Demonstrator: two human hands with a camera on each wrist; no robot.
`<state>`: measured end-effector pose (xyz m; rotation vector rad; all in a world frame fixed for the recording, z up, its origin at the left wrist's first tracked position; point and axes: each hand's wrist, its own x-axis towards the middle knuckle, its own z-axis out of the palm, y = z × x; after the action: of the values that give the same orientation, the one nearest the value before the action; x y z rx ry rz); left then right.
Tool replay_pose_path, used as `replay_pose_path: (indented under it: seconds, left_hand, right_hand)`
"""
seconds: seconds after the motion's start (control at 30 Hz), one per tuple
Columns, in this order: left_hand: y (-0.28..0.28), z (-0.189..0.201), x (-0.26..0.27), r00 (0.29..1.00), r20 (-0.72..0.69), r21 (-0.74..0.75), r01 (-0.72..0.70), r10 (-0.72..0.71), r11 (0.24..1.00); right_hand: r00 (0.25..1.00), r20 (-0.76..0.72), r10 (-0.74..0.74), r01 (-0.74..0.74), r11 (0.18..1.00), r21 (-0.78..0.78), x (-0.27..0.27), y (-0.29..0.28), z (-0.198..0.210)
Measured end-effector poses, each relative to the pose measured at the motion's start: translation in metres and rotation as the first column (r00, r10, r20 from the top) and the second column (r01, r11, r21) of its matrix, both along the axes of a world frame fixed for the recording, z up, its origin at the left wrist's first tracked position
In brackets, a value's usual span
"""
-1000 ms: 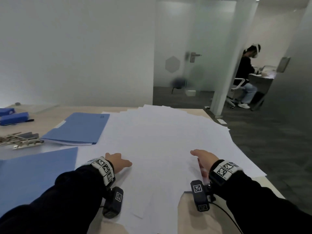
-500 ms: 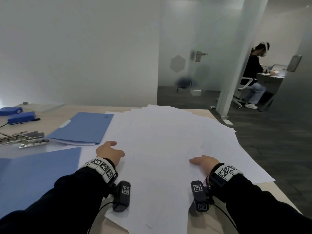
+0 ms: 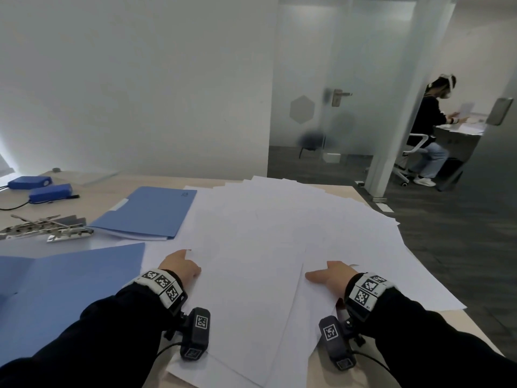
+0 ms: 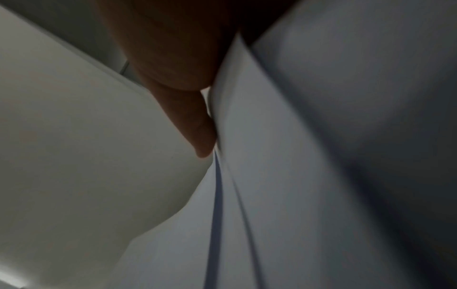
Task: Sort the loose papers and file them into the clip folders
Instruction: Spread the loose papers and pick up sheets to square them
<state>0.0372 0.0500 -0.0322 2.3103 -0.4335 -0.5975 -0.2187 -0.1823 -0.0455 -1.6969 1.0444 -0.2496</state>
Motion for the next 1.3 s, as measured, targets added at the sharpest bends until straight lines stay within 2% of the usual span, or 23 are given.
replay_pose_path:
  seconds: [0.07, 0.17, 0.3, 0.43, 0.53, 0.7, 0.8, 0.87, 1.0, 1.07, 1.17, 1.23, 1.27, 1.3]
  left_hand:
    - [0.008, 0.002, 0.002, 0.999, 0.037, -0.031, -0.004, 0.005, 1.000]
    - [0.020, 0.002, 0.005, 0.997, 0.057, -0.090, -0.045, 0.050, 0.995]
    - [0.029, 0.005, 0.006, 0.992, -0.026, -0.197, -0.123, 0.120, 0.973]
    - [0.031, 0.008, -0.002, 0.981, -0.182, -0.240, -0.114, 0.070, 0.964]
    - [0.029, 0.006, -0.004, 0.994, -0.112, -0.142, -0.031, 0.015, 0.989]
    - [0.031, 0.009, -0.005, 0.998, 0.050, -0.089, -0.022, 0.027, 0.996]
    - [0.034, 0.009, -0.002, 0.995, 0.092, -0.064, -0.024, 0.030, 0.998]
    - [0.036, 0.010, 0.002, 0.994, 0.109, -0.037, -0.026, 0.030, 0.999]
    - [0.037, 0.018, 0.009, 0.983, 0.177, -0.053, -0.044, 0.053, 0.998]
    - [0.036, 0.020, 0.014, 0.984, 0.158, -0.092, -0.072, 0.086, 0.993]
    - [0.034, 0.019, 0.023, 0.988, 0.074, -0.170, -0.118, 0.132, 0.978]
    - [0.033, 0.016, 0.024, 0.988, 0.036, -0.197, -0.143, 0.153, 0.970]
    - [0.032, 0.016, 0.024, 0.985, 0.006, -0.208, -0.168, 0.173, 0.964]
    - [0.030, 0.014, 0.023, 0.981, 0.011, -0.202, -0.189, 0.195, 0.961]
  right_hand:
    - [1.000, -0.009, 0.012, -0.012, 1.000, -0.016, 0.004, 0.003, 0.000]
    - [0.998, 0.032, -0.047, 0.051, 0.993, -0.102, 0.009, 0.006, 0.003]
    - [0.989, 0.133, -0.072, 0.092, 0.984, -0.151, 0.018, 0.016, 0.011]
    - [0.997, 0.055, 0.055, -0.044, 0.982, -0.182, 0.023, 0.031, 0.018]
    - [0.998, -0.002, 0.064, -0.063, 0.981, -0.183, 0.031, 0.030, 0.015]
    - [0.996, 0.089, -0.027, 0.044, 0.980, -0.196, 0.036, 0.022, 0.016]
    - [0.987, 0.135, -0.088, 0.113, 0.976, -0.186, 0.037, 0.014, 0.013]
    - [0.988, 0.105, -0.113, 0.132, 0.969, -0.207, 0.037, 0.009, 0.011]
    - [0.996, -0.052, -0.079, 0.063, 0.966, -0.251, 0.034, 0.003, 0.008]
    - [0.990, -0.073, -0.122, 0.104, 0.971, -0.213, 0.032, 0.001, 0.014]
    - [0.970, -0.035, -0.242, 0.239, 0.969, -0.064, 0.027, 0.003, 0.022]
    - [0.966, -0.080, -0.246, 0.231, 0.959, -0.162, 0.024, 0.000, 0.023]
    - [0.973, -0.101, -0.206, 0.175, 0.951, -0.255, 0.021, 0.001, 0.023]
    - [0.962, -0.179, -0.207, 0.151, 0.946, -0.286, 0.020, 0.003, 0.024]
